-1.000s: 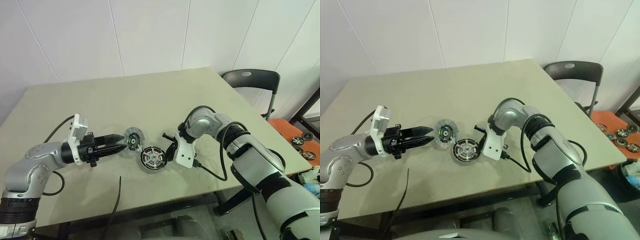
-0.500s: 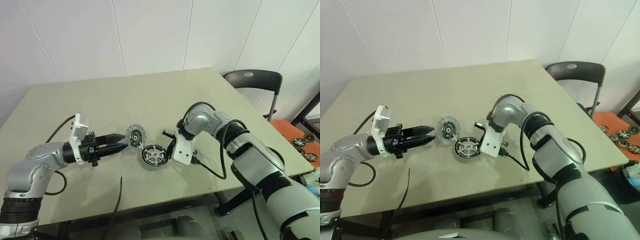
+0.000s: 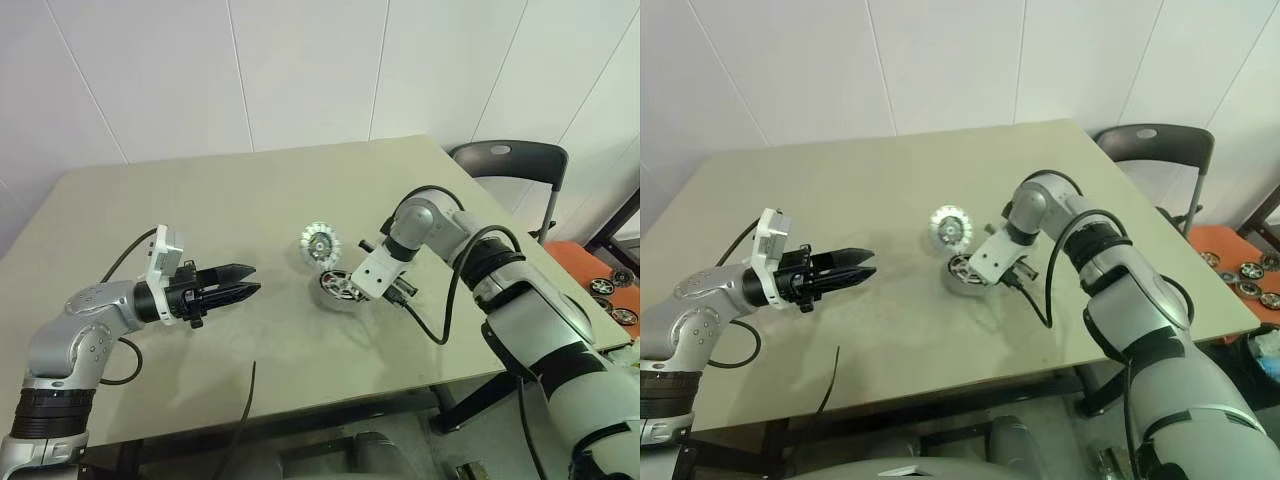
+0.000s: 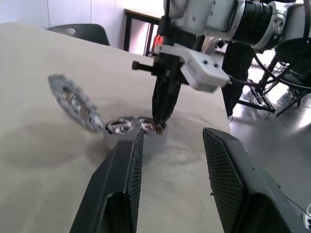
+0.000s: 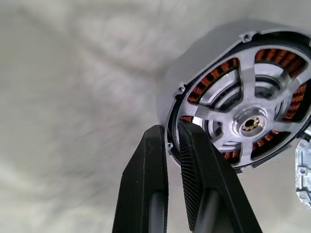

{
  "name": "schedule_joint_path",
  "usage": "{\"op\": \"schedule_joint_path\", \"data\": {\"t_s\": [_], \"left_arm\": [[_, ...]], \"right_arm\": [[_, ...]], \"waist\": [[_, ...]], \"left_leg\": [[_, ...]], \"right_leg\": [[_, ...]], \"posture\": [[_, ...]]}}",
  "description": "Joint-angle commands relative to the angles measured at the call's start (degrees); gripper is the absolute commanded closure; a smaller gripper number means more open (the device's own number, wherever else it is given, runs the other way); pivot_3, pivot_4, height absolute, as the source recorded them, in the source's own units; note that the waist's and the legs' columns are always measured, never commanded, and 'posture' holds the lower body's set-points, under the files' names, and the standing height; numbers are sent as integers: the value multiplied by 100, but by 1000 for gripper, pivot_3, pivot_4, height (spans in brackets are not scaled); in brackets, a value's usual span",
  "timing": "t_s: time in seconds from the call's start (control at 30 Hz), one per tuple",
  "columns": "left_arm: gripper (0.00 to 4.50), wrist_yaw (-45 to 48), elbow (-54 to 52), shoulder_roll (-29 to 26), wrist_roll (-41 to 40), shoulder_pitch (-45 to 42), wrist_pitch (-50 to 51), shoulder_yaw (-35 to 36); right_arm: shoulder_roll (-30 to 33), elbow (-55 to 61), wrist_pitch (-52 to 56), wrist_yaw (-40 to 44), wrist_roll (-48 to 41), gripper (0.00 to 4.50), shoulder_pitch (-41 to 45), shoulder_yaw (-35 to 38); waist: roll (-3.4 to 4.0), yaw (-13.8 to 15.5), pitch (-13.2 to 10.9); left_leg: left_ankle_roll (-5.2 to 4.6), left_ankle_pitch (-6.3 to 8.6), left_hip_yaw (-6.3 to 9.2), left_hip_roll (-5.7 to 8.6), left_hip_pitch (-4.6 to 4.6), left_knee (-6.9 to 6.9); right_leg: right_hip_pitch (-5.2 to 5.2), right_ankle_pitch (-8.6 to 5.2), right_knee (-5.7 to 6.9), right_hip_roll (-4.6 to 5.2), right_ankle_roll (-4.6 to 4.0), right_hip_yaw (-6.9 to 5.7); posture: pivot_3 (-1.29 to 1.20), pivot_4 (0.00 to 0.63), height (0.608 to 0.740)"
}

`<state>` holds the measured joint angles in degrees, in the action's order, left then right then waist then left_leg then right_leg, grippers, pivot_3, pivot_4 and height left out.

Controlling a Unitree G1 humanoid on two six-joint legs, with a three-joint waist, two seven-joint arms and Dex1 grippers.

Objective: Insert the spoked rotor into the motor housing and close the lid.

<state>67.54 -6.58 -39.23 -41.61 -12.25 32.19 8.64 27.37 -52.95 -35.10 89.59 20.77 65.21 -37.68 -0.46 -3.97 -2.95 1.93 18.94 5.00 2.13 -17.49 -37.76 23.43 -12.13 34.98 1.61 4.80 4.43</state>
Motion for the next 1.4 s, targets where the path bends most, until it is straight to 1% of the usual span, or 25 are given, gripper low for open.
{"op": "schedule_joint_path", "data": {"t_s": [0.03, 0.13, 0.3, 0.53, 0.77, 0.83, 0.9, 0.97, 1.03, 1.1, 1.2, 1.3, 1.4], "left_arm": [[2412, 33, 45, 53, 33, -206, -116, -13], [2412, 54, 135, 115, 94, -252, -172, -59], [2412, 55, 193, 183, 142, -323, -200, -99], [2412, 43, 138, 244, 170, -257, -229, -90], [2412, -63, -45, 285, 126, -58, -207, -21], [2412, -95, -92, 300, 120, 2, -211, 3], [2412, -125, -124, 309, 110, 43, -214, 26], [2412, -147, -144, 311, 98, 75, -219, 39], [2412, -158, -148, 310, 88, 90, -224, 46], [2412, -183, -184, 318, 80, 115, -222, 54], [2412, -194, -210, 315, 70, 151, -225, 80], [2412, -193, -208, 311, 69, 162, -232, 89], [2412, -186, -193, 310, 76, 155, -234, 92]], "right_arm": [[385, 410, 36, 243, -130, 4378, -14, 184], [769, 859, 221, 291, -544, 4378, -150, -45], [1008, 1230, 823, 291, -974, 4378, -191, -415], [2, 799, 2399, 291, -939, 4378, -42, -534], [-633, 868, 4242, 291, -1349, 4378, 274, -697], [-722, 1037, 5208, 291, -2019, 4378, 454, -918], [-771, 1142, 5671, 291, -2281, 4378, 589, -1050], [-816, 1235, 6206, 291, -2636, 4378, 721, -1182], [-885, 1282, 6744, 291, -2984, 4378, 853, -1240], [-989, 1195, 7127, 291, -3126, 4378, 949, -1177], [-973, 1163, 7113, 291, -2999, 4378, 909, -1226], [-827, 1346, 6929, 291, -2890, 4378, 779, -1340], [-698, 1494, 6712, 291, -2783, 4378, 646, -1422]], "waist": [[0, 7, 0], [0, 8, -2], [1, -24, -5], [-9, -49, 2], [-10, -232, 2], [-7, -264, 1], [-7, -269, 0], [-4, -258, -1], [-2, -213, -2], [-4, -156, -1], [-9, -98, 3], [-7, -2, 1], [-8, 34, 2]], "left_leg": [[0, 0, 0, 0, -1, 0], [0, 0, 0, 0, -4, 1], [0, 0, -6, -2, 0, 2], [0, 0, -4, -8, 10, -2], [0, 0, 0, -13, 16, -11], [0, 0, 4, -13, 16, -11], [0, 0, 13, -16, 10, -11], [0, 0, 21, -15, 0, -9], [1, 1, 25, -12, -10, -6], [1, 0, 26, -9, -29, -4], [3, -1, 34, -7, -99, -19], [4, 0, 32, -1, -108, -17], [4, 1, 31, 3, -110, -17]], "right_leg": [[1, 0, 0, -1, 0, 0], [0, -1, -3, 0, 1, -4], [2, -1, -2, -4, 1, 2], [0, 0, 11, -13, -1, 1], [1, 3, 20, -16, -2, -2], [4, 4, 23, -17, -2, -4], [11, 12, 25, -15, -12, -12], [19, 22, 24, -11, 5, -21], [26, 22, 20, -7, 6, -27], [44, 23, 16, -1, 7, -28], [110, 26, 18, 10, 8, -35], [115, 26, 11, 21, 9, -37], [113, 26, 7, 22, 10, -41]], "posture": [[0, 0, 740], [0, 0, 740], [0, 0, 740], [0, 0, 740], [0, 0, 740], [0, 0, 740], [0, 0, 740], [0, 0, 740], [0, 0, 740], [0, 0, 740], [0, 0, 740], [0, 0, 740], [0, 0, 740]]}}
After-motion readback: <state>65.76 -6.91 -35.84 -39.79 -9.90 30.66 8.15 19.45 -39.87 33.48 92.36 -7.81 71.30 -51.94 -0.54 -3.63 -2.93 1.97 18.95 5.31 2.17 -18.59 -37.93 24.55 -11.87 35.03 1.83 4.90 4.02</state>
